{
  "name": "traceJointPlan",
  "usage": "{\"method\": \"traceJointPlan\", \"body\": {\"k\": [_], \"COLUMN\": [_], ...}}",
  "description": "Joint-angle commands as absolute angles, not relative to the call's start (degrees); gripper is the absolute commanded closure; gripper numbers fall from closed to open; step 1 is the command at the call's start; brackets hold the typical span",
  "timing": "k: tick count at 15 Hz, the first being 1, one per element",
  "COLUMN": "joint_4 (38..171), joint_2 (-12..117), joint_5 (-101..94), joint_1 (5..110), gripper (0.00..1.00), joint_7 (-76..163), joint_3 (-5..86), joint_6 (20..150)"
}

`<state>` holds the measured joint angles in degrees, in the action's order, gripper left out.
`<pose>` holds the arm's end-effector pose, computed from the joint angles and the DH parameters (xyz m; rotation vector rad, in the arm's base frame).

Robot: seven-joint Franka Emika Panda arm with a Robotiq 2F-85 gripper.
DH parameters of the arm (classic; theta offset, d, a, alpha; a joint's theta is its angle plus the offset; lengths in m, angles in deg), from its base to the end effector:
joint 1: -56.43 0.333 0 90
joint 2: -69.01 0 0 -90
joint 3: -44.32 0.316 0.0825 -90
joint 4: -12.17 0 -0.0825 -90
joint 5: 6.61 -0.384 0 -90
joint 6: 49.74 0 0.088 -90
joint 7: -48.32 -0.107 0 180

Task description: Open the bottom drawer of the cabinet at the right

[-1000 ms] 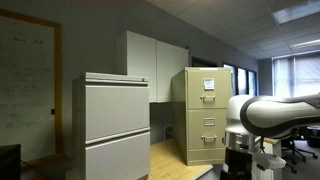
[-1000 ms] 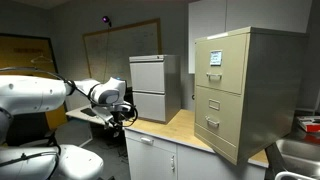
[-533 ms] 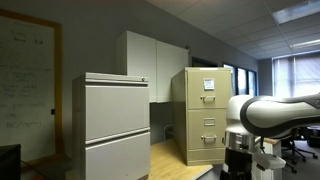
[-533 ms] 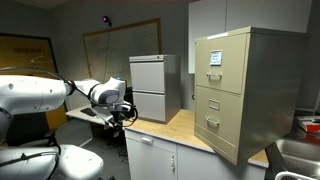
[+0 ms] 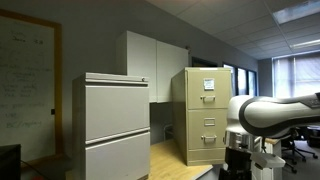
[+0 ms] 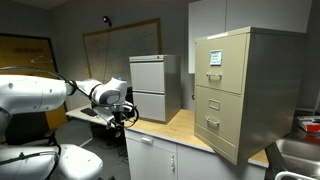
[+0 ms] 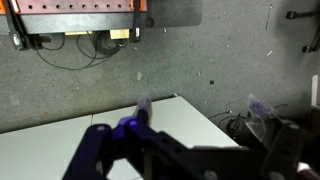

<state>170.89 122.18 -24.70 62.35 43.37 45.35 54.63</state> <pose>0.2706 0.0584 0.4597 -2.8526 0.0778 0.0702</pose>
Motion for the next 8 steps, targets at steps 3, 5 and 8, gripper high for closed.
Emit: {"method": "traceJointPlan", "body": {"k": [3,5,8], "joint_4": [168.34,167.65,166.33], "joint_2": [116.46,114.49,112.13], "joint_5": [-24.11,-23.41,-22.45], "joint_1": [57.74,56.04,53.45], "gripper": [0.00,0.00,0.00], "joint_7": [40.59,39.22,37.15], "joint_3": [46.66,46.75,46.22], "joint_6": [60.16,63.46,68.13]}}
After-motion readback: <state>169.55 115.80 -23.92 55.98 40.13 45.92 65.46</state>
